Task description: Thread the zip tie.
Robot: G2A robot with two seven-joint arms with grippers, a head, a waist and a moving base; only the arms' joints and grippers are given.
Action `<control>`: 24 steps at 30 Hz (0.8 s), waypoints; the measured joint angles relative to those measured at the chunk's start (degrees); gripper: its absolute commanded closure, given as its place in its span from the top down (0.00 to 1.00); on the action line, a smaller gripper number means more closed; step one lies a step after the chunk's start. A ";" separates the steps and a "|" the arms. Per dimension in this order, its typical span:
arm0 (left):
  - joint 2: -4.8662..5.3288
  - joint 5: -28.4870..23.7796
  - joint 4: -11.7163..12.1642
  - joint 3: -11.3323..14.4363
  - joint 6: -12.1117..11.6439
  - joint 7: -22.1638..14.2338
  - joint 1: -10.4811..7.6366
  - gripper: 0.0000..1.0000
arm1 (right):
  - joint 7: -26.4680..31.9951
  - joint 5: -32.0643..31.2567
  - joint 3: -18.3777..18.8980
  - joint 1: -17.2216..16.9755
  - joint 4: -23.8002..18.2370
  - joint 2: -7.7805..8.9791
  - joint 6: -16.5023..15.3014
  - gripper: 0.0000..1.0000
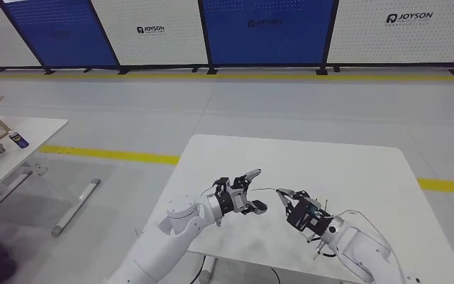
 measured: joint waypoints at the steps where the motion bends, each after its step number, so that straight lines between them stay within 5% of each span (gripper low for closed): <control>1: -0.03 -0.17 0.00 0.08 -0.01 0.00 0.01 1.00 | 0.11 -0.05 0.05 -0.10 -0.01 -0.02 0.02 0.00; 6: 0.11 -1.51 1.46 1.86 0.00 -0.81 -1.30 0.95 | 1.58 -2.94 0.56 -0.16 -0.40 -0.18 -1.78 0.00; 8: 0.35 -2.94 2.43 2.59 0.00 -0.99 -2.28 0.41 | 2.08 -4.20 0.81 -0.36 -1.01 -0.24 -2.17 0.00; 9: 0.49 -3.36 2.74 2.90 0.00 -0.93 -2.66 0.28 | 2.17 -4.49 0.96 -0.52 -1.27 -0.27 -2.32 0.00; 14: 1.29 -5.24 3.56 4.46 0.00 0.55 -3.81 0.00 | 2.69 -5.55 2.11 -1.41 -2.32 -0.35 -3.15 0.00; 24: 3.23 -8.56 4.03 5.49 0.00 0.97 -4.53 0.03 | 4.55 -8.43 3.56 -2.60 -2.94 -0.76 -3.30 0.00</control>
